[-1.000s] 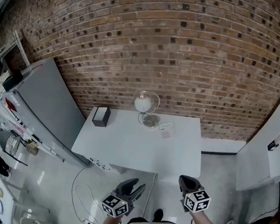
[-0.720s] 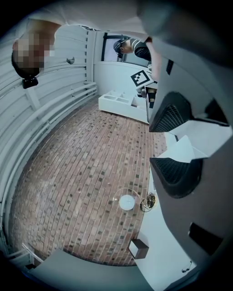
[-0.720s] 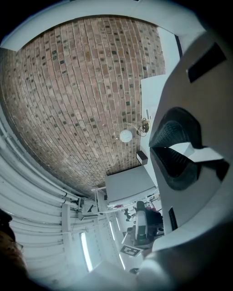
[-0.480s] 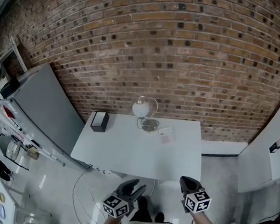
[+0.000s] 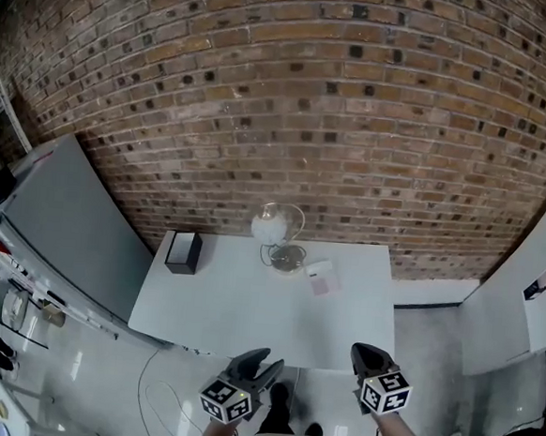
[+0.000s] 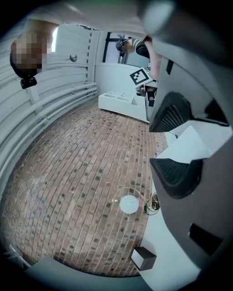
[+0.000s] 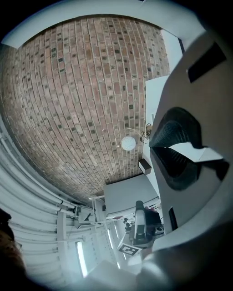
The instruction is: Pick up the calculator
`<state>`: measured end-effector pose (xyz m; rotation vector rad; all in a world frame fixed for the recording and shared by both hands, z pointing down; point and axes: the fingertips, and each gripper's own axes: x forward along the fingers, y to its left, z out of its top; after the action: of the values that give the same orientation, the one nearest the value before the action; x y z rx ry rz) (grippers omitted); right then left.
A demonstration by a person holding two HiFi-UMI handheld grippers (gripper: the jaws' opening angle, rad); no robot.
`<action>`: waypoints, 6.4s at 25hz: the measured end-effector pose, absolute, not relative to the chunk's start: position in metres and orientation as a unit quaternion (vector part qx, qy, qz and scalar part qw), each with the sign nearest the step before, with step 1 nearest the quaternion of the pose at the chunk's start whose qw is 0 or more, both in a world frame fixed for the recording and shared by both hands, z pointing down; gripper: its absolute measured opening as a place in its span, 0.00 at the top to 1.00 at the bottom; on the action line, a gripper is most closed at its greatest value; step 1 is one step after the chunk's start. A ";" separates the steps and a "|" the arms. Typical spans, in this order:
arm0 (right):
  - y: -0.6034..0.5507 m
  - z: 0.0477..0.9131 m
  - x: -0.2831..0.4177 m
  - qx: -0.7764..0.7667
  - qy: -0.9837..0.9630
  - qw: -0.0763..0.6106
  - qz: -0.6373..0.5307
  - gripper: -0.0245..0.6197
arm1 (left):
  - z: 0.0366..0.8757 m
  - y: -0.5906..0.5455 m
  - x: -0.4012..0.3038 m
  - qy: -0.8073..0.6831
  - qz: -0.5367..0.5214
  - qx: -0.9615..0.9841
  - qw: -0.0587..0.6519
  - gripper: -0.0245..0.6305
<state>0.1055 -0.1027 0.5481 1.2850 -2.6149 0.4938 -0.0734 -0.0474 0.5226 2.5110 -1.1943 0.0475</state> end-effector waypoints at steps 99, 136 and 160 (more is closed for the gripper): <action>-0.376 0.770 0.097 0.324 -0.856 0.251 0.316 0.94 | 0.907 -0.499 -0.017 -0.318 0.162 0.832 0.425 0.78; -0.291 0.695 0.068 0.375 -0.856 0.211 0.289 0.94 | 0.755 -0.391 -0.088 -0.390 -0.067 0.803 0.445 0.84; -0.145 0.618 0.003 0.476 -0.830 0.154 0.249 0.94 | 0.646 -0.237 -0.215 -0.389 -0.154 0.785 0.457 0.84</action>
<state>0.0026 -0.1452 0.6185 1.3634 -2.3782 0.7126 -0.2155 -0.2371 0.6459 1.9354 -0.9580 -0.3789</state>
